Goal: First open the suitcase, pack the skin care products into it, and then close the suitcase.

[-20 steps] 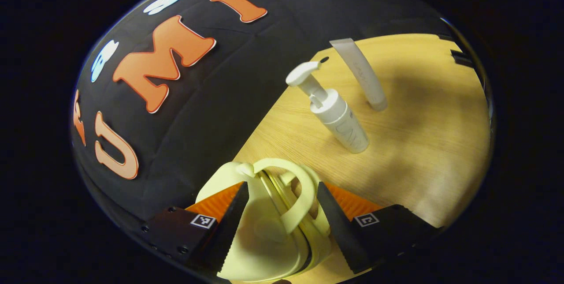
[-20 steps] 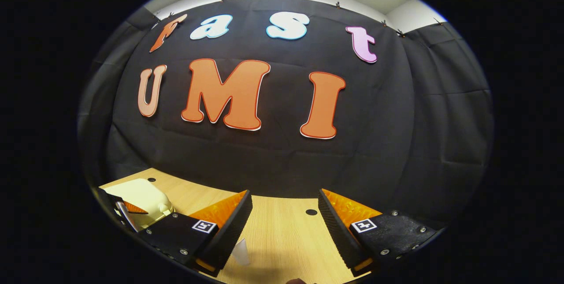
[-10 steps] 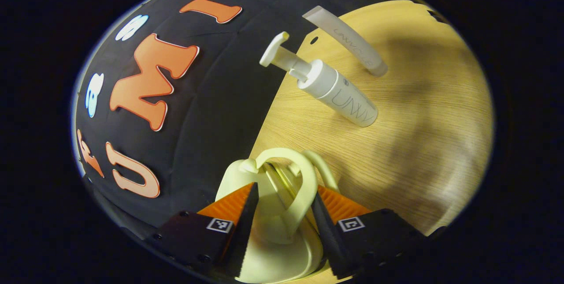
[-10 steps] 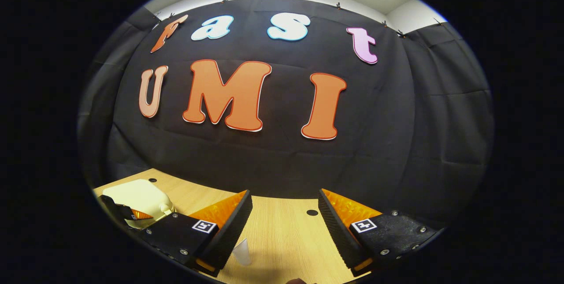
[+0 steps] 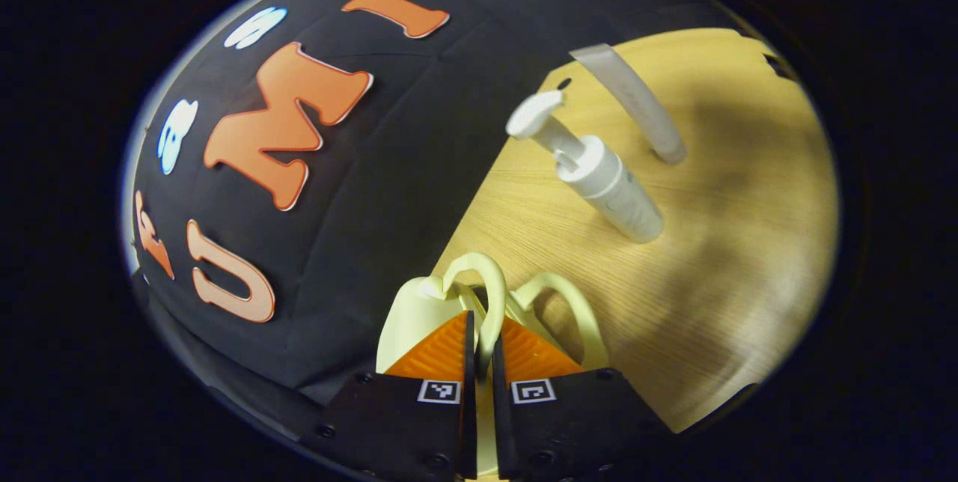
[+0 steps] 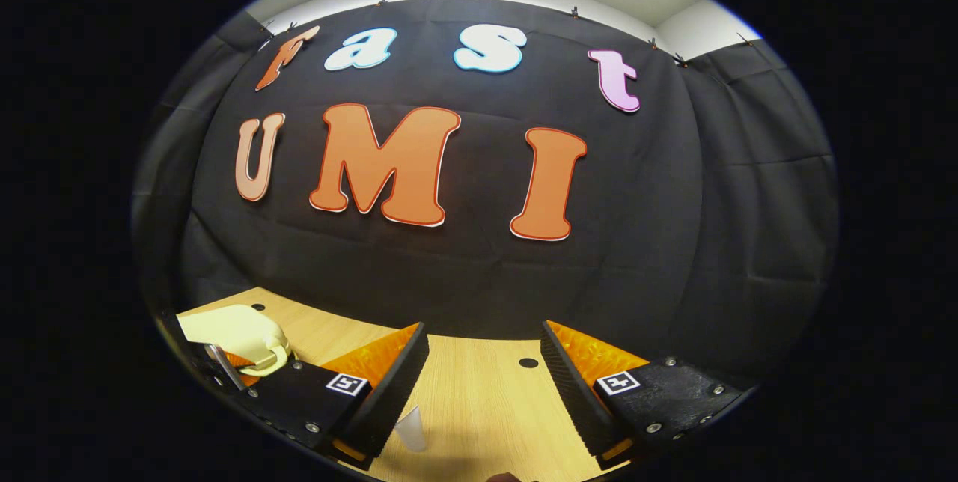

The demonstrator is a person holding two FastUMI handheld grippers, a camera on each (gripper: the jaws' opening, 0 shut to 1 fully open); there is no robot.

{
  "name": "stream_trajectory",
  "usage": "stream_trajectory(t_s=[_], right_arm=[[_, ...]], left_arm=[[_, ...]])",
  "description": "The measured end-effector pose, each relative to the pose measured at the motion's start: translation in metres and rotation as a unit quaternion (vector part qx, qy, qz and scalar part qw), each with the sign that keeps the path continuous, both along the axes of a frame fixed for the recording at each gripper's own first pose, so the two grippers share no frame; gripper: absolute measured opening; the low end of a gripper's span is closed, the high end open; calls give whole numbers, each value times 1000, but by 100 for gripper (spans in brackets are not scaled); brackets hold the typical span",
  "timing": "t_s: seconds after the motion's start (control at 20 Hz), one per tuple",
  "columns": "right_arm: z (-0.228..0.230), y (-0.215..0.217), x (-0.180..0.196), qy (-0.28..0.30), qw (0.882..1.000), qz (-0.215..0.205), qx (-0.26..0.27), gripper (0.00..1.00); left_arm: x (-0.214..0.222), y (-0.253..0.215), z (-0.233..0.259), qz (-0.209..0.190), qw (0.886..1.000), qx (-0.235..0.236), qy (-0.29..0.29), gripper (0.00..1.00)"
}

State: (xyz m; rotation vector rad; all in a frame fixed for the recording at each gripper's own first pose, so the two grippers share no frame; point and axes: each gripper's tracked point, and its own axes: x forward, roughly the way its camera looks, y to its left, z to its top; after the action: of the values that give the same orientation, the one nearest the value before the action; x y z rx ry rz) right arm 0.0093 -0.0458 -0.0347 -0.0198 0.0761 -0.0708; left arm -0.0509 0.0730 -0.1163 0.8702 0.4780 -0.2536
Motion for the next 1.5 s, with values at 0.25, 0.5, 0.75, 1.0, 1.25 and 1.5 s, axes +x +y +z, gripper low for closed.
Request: stream_trajectory(t_s=[0.25,0.5,0.75,1.0,1.25,1.5], right_arm=[[6,11,-2,-4,1000,5,-4,95],[10,24,-2,-6,1000,10,-10,95],[17,38,-1,-8,1000,14,-16,95],[21,56,1,-7,1000,18,-23,95],[24,75,5,-8,999,18,-25,95],[26,101,10,-8,1000,16,-25,95]], left_arm=[[12,31,49,49,996,-68,-30,1],[18,67,80,99,980,-169,-22,1],[24,110,103,143,955,-258,-34,1],[30,165,124,165,939,-297,-51,1],[39,225,131,199,927,-310,-72,1],[43,297,120,233,921,-302,-77,1]])
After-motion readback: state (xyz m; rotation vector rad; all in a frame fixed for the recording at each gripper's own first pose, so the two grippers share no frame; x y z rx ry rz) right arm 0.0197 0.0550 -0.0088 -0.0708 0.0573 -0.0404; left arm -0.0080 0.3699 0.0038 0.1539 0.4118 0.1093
